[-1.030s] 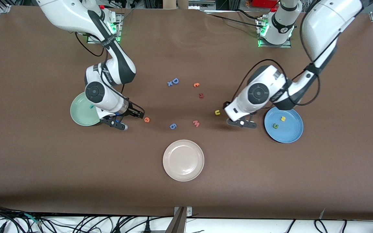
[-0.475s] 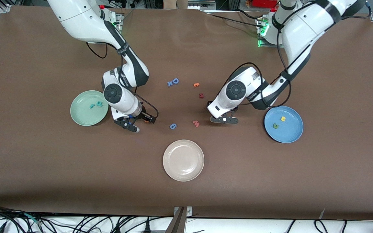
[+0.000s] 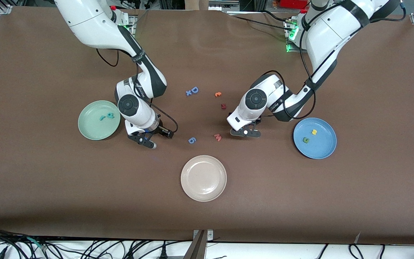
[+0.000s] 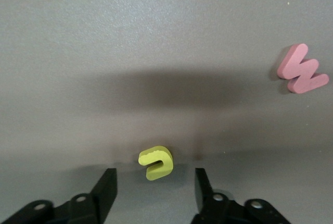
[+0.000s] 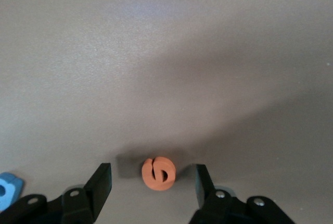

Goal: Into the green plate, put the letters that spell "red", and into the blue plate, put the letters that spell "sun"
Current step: 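Grasp the orange 6 with the right gripper while the left gripper grasps yellow u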

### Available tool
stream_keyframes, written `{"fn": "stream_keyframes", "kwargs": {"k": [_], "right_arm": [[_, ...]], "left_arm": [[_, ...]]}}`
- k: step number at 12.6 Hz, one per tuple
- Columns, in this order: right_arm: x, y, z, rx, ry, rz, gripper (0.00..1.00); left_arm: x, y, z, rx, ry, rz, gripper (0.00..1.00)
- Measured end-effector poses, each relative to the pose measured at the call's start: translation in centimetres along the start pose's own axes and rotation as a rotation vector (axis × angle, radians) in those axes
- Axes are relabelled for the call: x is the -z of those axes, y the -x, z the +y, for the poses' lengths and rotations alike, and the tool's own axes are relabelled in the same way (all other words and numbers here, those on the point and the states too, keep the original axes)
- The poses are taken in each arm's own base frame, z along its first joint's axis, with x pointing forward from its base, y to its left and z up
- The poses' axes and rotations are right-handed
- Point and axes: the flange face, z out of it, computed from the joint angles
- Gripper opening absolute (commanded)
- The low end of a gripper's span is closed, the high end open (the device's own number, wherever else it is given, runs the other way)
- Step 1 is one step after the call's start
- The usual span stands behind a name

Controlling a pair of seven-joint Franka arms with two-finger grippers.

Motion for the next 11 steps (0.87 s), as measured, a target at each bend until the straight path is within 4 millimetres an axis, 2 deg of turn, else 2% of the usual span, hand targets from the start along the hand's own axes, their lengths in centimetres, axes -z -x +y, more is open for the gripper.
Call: {"fn": "stream_keyframes", "kwargs": {"k": [2,5,6,7,9,11], "right_arm": [[-0.3,0.0,0.1,0.000,0.004,-0.003,0.70],[-0.3,0.0,0.1,0.002,0.006,-0.002,0.45],[-0.3,0.0,0.2,0.002,0.007,-0.001,0.42],[-0.3,-0.1,0.2,0.001,0.008,-0.001,0.33],[-0.3,-0.1,0.2,0.001,0.007,0.001,0.28],[-0.1,-0.2,0.1,0.002,0.005,0.002,0.28]], "left_arm": [[0.1,-0.4,-0.3,0.008,-0.001,0.005,0.67],[-0.3,-0.4,-0.1,0.005,0.004,0.004,0.66],[-0.5,-0.4,0.0,0.005,0.007,0.004,0.63],[-0.7,-0.4,0.0,0.005,0.008,0.003,0.55],[-0.9,-0.4,0.0,0.004,0.009,0.000,0.30],[-0.7,-0.6,0.0,0.008,0.010,0.005,0.08]]}}
